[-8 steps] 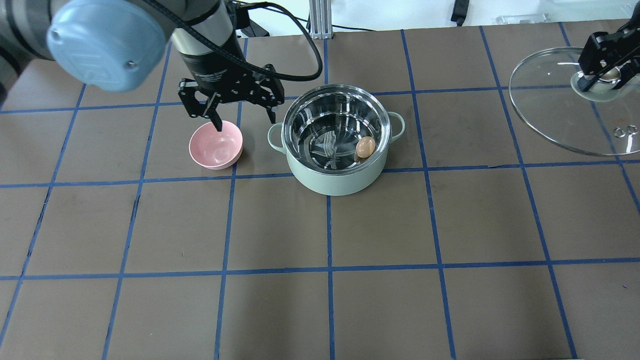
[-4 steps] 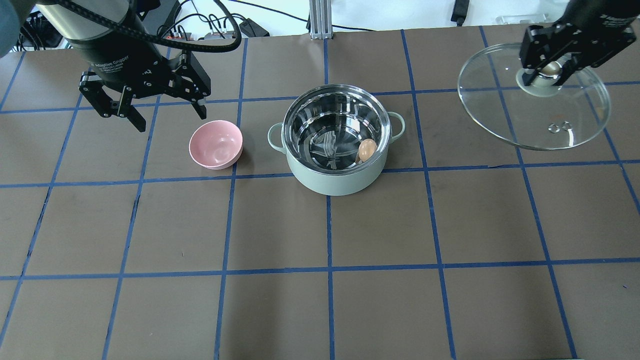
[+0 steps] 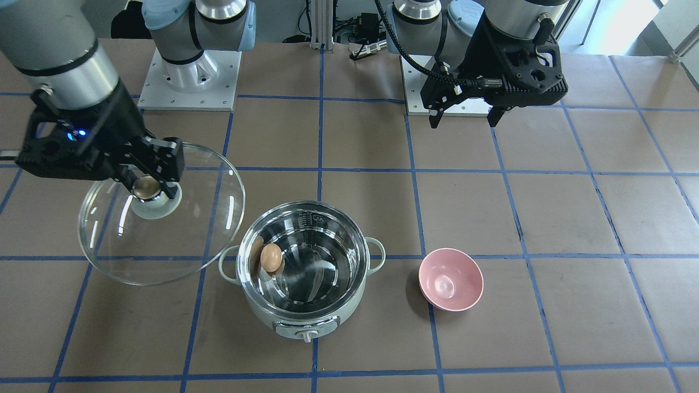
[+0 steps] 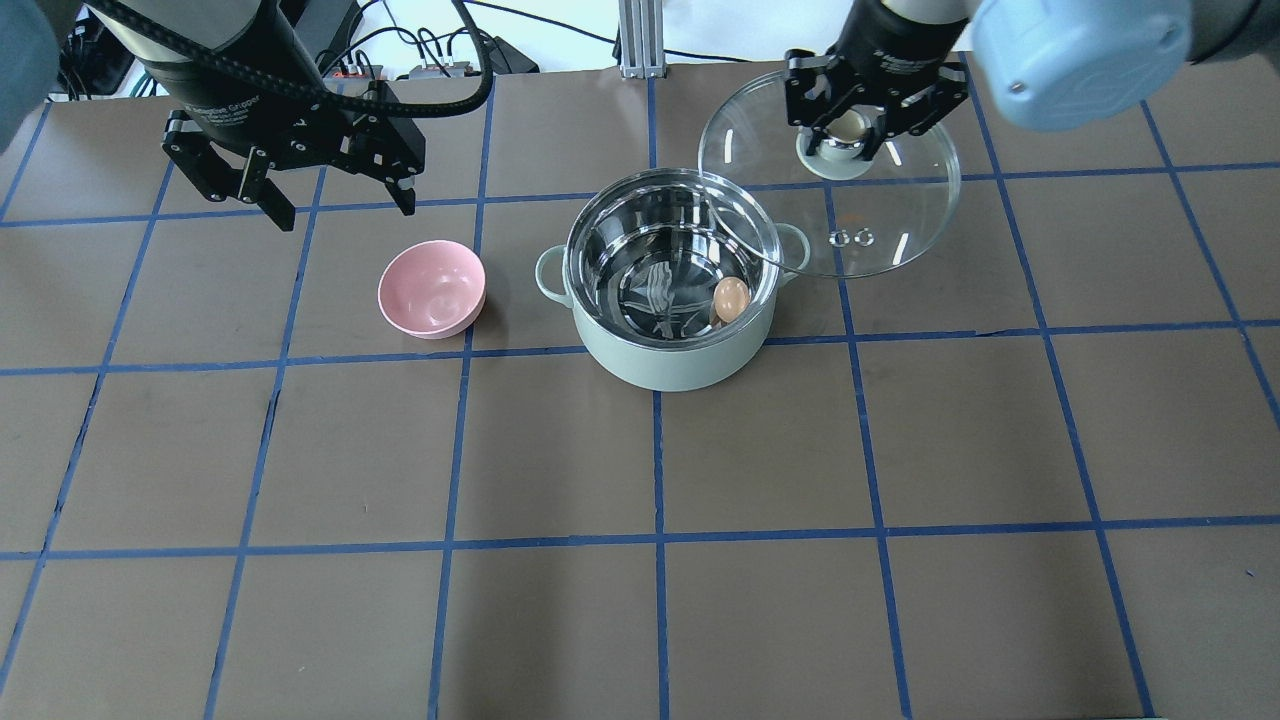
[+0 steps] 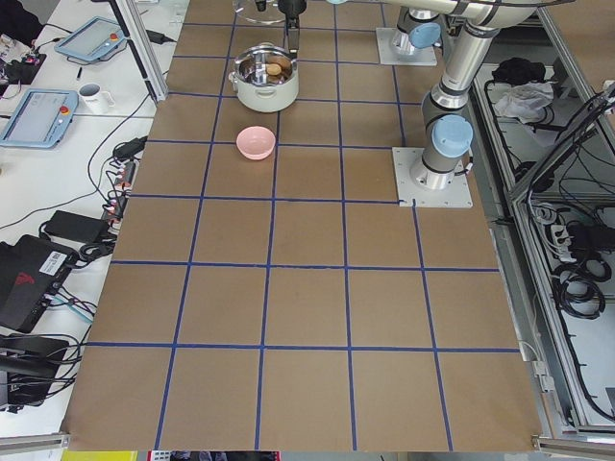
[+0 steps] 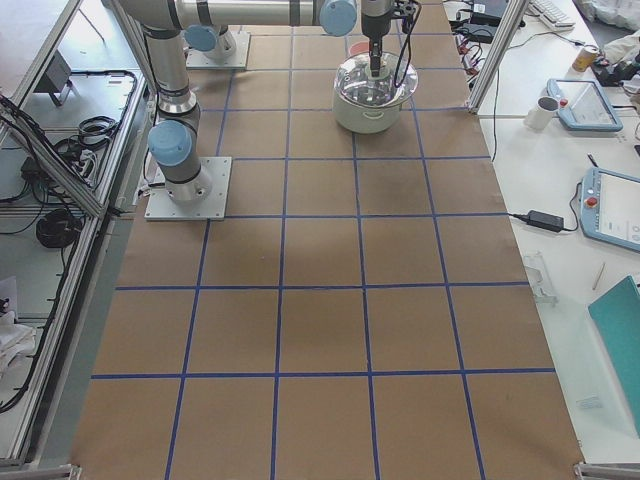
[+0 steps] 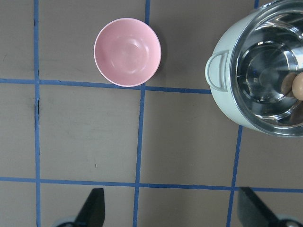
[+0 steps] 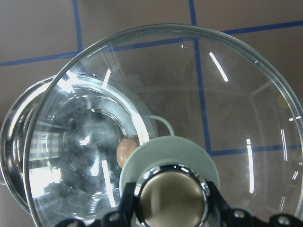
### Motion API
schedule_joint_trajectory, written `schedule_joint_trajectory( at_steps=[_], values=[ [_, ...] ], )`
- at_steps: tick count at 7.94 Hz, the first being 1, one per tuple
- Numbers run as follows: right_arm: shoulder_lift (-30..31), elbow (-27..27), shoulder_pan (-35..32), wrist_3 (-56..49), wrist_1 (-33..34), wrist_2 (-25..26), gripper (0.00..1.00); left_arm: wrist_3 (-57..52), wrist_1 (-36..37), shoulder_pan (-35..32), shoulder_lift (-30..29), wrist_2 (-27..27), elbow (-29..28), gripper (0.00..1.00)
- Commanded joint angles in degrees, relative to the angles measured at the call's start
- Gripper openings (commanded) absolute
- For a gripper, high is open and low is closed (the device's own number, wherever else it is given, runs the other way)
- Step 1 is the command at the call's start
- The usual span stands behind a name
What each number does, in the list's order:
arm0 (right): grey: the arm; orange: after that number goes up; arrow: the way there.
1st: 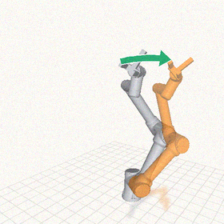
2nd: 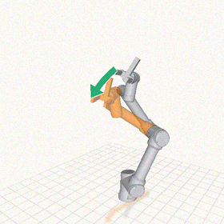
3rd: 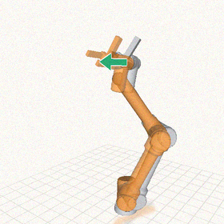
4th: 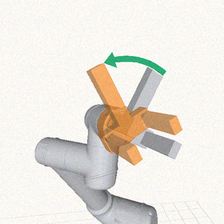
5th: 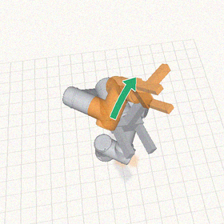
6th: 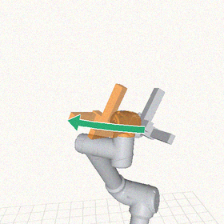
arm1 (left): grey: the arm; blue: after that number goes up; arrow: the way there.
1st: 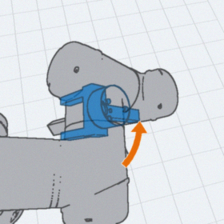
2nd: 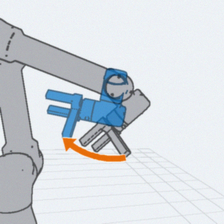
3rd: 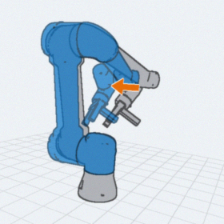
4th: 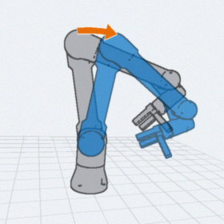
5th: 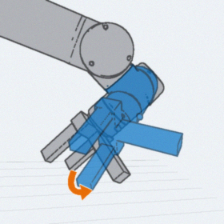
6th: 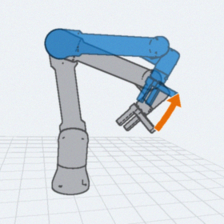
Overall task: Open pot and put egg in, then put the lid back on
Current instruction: 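Carry the glass lid with the right gripper back over the pot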
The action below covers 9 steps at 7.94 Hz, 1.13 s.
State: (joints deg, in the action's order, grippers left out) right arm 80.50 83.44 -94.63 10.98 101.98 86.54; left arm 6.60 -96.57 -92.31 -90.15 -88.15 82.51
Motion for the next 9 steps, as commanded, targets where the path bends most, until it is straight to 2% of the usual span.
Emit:
schedule_joint_trajectory(
  at_steps=[1,2,4,9],
  values=[
    [-3.93,0.14,-7.21,7.54,7.93,-0.06,0.00,-0.19,0.16,-0.16,0.15,0.00,-0.07,1.00],
    [-5.86,0.14,-10.01,12.61,10.93,0.03,0.00,-0.27,0.24,-0.24,0.41,0.00,-0.07,1.00],
    [-7.89,0.75,-11.79,17.98,11.22,-0.06,0.00,-0.36,-0.11,-0.77,1.03,0.00,0.02,1.00],
    [-10.19,1.63,-12.24,20.57,13.33,-0.06,0.00,-0.45,2.70,-3.76,0.67,0.00,0.02,1.00]
  ],
)
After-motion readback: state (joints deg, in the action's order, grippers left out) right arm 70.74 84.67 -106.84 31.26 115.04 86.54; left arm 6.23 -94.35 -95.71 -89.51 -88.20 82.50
